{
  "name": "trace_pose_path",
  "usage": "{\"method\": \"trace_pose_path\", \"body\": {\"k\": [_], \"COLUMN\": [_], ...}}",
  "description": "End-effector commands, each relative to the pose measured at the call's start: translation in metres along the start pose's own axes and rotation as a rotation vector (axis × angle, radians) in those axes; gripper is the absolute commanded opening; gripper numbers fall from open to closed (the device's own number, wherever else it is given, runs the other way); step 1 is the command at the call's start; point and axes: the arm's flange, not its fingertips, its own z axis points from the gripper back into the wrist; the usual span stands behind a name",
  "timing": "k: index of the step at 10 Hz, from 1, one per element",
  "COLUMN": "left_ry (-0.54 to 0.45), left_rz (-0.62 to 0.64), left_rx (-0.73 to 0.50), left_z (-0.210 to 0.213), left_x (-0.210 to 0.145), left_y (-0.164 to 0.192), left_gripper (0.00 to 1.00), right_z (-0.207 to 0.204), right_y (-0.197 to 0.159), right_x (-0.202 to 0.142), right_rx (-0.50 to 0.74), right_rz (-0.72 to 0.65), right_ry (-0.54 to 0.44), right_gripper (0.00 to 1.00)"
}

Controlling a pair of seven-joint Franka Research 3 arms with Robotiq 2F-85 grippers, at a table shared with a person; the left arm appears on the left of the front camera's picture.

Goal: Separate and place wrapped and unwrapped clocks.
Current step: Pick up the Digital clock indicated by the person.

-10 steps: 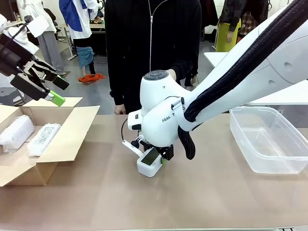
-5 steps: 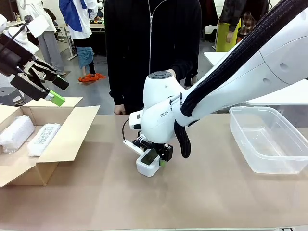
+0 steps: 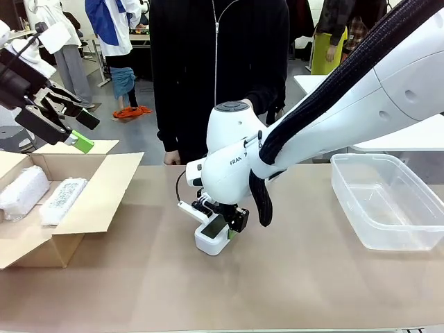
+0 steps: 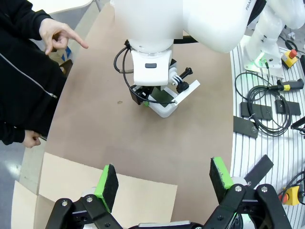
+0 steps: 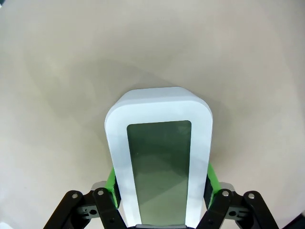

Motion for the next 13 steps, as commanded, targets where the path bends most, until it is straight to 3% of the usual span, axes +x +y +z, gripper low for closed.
{"method": "trace_pose_path", "body": {"k": [1,4,6,8,9,10,13], "left_ry": [-0.017,-0.017,-0.017,-0.017,-0.017,-0.017,-0.017], "left_rz": [0.016,0.016,0.016,0.016,0.016,0.016,0.016], "left_rx": [-0.005,-0.005,-0.005,-0.005,-0.005,-0.005,-0.005], "left_z": [0.000,0.000,0.000,0.000,0.000,0.000,0.000], "left_x": [0.002,0.002,0.002,0.002,0.002,0.002,0.002], "left_y": [-0.002,-0.002,-0.002,-0.002,-0.002,-0.002,-0.002], "left_gripper": [1.00,1.00,1.00,1.00,1.00,1.00,1.00], "right_z": [0.035,0.140,0.196,0.209,0.185,0.227,0.227], "right_y": [0.008,0.026,0.033,0.015,-0.015,0.034,0.034], "right_x": [-0.006,-0.008,0.005,0.003,-0.022,0.008,0.008], "right_rx": [0.008,0.035,-0.017,0.018,0.203,-0.022,-0.022], "right_rz": [0.039,-0.140,-0.142,-0.242,-0.287,-0.177,-0.177], "right_ry": [-0.092,0.000,-0.010,0.037,-0.049,0.030,0.030], "right_gripper": [0.57,0.57,0.57,0.57,0.57,0.57,0.57]}}
